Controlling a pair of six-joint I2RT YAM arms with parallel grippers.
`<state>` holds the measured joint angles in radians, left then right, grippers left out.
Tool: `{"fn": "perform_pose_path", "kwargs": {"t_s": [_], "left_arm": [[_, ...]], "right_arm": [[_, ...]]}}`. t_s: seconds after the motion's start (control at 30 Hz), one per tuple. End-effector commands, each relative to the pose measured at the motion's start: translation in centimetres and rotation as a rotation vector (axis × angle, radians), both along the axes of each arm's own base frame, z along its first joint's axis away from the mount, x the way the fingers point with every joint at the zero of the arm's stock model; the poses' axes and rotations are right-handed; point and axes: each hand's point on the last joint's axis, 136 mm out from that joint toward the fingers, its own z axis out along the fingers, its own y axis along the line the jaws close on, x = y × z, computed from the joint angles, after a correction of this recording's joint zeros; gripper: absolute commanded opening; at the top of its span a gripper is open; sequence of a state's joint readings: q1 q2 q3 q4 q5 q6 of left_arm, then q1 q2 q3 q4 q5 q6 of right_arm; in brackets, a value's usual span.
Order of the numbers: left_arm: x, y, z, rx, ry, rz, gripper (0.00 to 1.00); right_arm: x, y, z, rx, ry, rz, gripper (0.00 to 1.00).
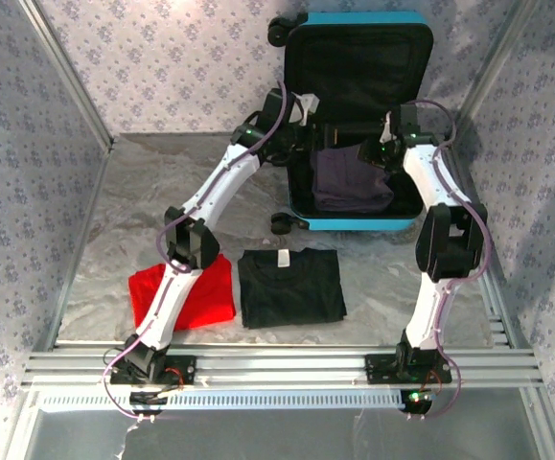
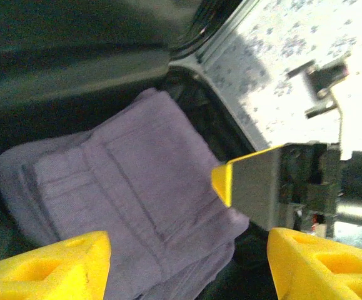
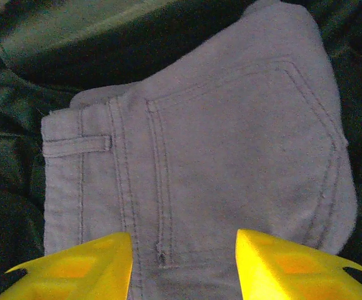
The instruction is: Pack the luggage
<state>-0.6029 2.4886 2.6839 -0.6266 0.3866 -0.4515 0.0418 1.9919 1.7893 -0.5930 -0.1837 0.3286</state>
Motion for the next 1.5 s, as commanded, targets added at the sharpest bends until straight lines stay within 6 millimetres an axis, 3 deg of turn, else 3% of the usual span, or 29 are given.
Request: {"fn": "perform_pose_path", "kwargs": {"t_s": [0.0, 0.23, 0.4, 0.43, 0.53, 0.67, 0.87, 1.0, 1.13, 1.23, 1.47], "left_arm": [[-1.2, 2.0, 1.3, 0.073, -0.004, 0.035, 0.66], [-3.2, 4.5, -1.2, 0.151, 0.034, 0.076, 0.64], [-5.2, 7.4, -2.3, 0.198, 0.031, 0.130, 0.65], [-5.9, 8.0, -3.3, 0.211, 0.047, 0.135, 0.65], [-7.0, 9.5, -4.0, 0.222, 0.051, 0.159, 0.65], [-7.6, 11.0, -4.7, 0.240, 0.055, 0.187, 0.65], [-8.6, 11.6, -5.4, 0.233, 0.071, 0.195, 0.65], [-8.9, 11.7, -5.8, 0.232, 0.082, 0.192, 0.65], [-9.1, 11.7, -5.9, 0.222, 0.091, 0.197, 0.65], [-9.3, 11.8, -6.2, 0.219, 0.103, 0.202, 0.65], [-10.5, 12.8, -6.4, 0.221, 0.109, 0.214, 0.65]], "right_arm": [[0.3, 0.4, -3.8, 0.046, 0.059, -0.003, 0.48], [-1.3, -0.9, -9.7, 0.080, 0.185, -0.033, 0.48], [-3.2, -2.7, -11.2, 0.087, 0.231, -0.077, 0.48], [-3.7, -2.9, -11.3, 0.095, 0.236, -0.079, 0.48], [-4.4, -2.9, -10.9, 0.102, 0.224, -0.069, 0.48], [-4.9, -2.4, -8.6, 0.081, 0.171, -0.061, 0.48], [-5.9, -0.6, -4.1, 0.032, 0.083, -0.030, 0.49], [-7.1, 1.1, -2.5, 0.017, 0.048, 0.001, 0.50], [-8.8, 3.5, -2.3, 0.011, 0.039, 0.045, 0.51], [-9.9, 4.3, -3.6, 0.009, 0.061, 0.057, 0.51], [-12.3, 4.4, -6.9, 0.005, 0.133, 0.057, 0.50]]}}
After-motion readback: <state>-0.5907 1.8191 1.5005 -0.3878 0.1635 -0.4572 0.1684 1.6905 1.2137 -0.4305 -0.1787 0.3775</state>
